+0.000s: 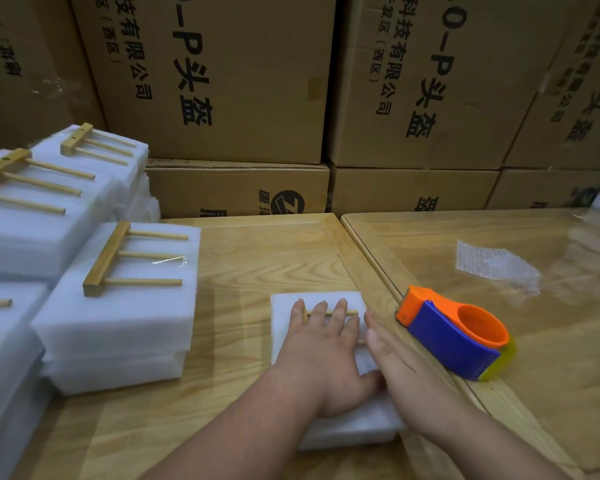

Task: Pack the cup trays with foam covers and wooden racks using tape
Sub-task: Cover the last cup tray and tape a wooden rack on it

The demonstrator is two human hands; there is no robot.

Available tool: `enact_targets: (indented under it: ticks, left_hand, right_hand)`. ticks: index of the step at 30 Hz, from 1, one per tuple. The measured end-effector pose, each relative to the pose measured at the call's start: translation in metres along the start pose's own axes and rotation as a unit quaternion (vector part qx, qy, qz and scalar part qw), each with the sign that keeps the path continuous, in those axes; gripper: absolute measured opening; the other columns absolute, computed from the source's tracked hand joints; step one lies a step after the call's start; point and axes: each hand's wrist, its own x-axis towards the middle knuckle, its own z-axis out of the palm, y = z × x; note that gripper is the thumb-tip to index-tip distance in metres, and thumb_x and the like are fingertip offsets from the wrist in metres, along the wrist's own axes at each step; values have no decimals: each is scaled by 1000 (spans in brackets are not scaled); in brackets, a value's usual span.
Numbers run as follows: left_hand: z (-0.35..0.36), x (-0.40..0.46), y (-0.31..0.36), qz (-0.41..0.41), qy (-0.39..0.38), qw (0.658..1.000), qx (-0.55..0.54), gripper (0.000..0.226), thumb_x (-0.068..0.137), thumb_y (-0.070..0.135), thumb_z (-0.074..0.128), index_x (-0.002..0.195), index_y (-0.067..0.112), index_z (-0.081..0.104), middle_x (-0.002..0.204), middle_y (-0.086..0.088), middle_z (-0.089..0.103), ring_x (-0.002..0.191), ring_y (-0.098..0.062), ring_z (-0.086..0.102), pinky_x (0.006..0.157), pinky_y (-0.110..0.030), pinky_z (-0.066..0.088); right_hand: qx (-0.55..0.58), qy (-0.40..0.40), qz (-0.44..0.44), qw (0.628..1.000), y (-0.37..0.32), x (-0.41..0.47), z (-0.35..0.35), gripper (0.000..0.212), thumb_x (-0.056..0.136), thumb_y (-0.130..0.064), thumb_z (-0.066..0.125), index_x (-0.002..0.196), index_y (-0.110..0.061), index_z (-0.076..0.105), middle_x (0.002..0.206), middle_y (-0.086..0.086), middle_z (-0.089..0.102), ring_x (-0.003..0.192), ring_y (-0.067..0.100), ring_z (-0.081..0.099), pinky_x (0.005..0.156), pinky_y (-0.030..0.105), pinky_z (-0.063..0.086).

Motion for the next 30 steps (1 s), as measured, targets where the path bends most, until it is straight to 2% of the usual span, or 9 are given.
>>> enact_targets:
  ticks: [4,8,12,15,19,23,25,27,30]
  left_hand:
    - [-1,-1,1,5,4,1000,8,85,89,62,20,161,21,2,170,-4,-8,155,-29,-7,119,-60,-11]
    - [0,1,0,3,5,1000,6,91,87,73,17,161,23,3,170,-3,-8,155,-28,-6,119,-60,-10]
    - [3,1,-1,-1,23,1000,-6,94,85,84,14,161,31,2,170,1,-8,156,-25,-7,119,-58,-12]
    - [1,-1,-7,7,82,989,-124,80,90,79,20,159,43,1,167,13,-10,154,-12,-15,122,-49,-15]
    - [7,-23,-33,-57,223,905,-358,76,82,79,23,153,56,4,156,37,-9,146,11,-17,122,-29,-11]
    - [33,-38,-49,-175,169,690,-681,59,103,39,52,155,39,26,155,26,34,137,9,34,113,-20,32]
    - [58,-48,-54,-95,136,692,-703,48,107,11,41,154,19,32,157,1,43,142,-12,42,109,-23,37]
    - [66,-43,-57,-104,117,681,-715,45,110,15,34,154,9,34,157,-12,41,144,-25,40,117,-34,31]
    - [45,-24,-51,-188,71,642,-740,39,110,24,33,140,6,50,98,-9,77,83,-8,75,74,-19,58]
  right_hand:
    - [48,8,37,998,17,5,13,55,108,-25,44,159,-25,25,162,-22,18,144,-13,14,101,-6,10]
    - [165,33,65,984,25,1,13,53,104,-19,51,155,-25,38,155,-19,36,137,-5,33,108,17,26]
    - [251,8,124,960,27,10,7,40,104,-13,50,141,-27,57,131,-13,66,111,-2,65,80,12,52]
    - [325,-76,126,934,28,10,-2,36,105,-11,42,128,-18,68,122,8,73,113,24,70,79,29,60]
    - [361,-40,112,925,42,9,-4,36,104,-12,45,134,-17,64,126,5,72,117,24,68,92,38,57]
    - [354,39,98,929,62,-2,9,40,91,-29,66,131,-27,69,131,-8,69,120,9,65,97,34,49]
    - [350,23,85,932,62,-8,17,40,84,-38,71,124,-37,72,132,-10,68,122,8,64,99,35,47]
    - [335,2,69,940,55,-11,19,47,84,-45,67,130,-38,68,138,-11,64,123,5,62,103,33,47]
    - [244,-37,8,969,53,-24,11,78,87,-50,73,152,-45,31,154,-18,46,124,-4,56,95,15,44]
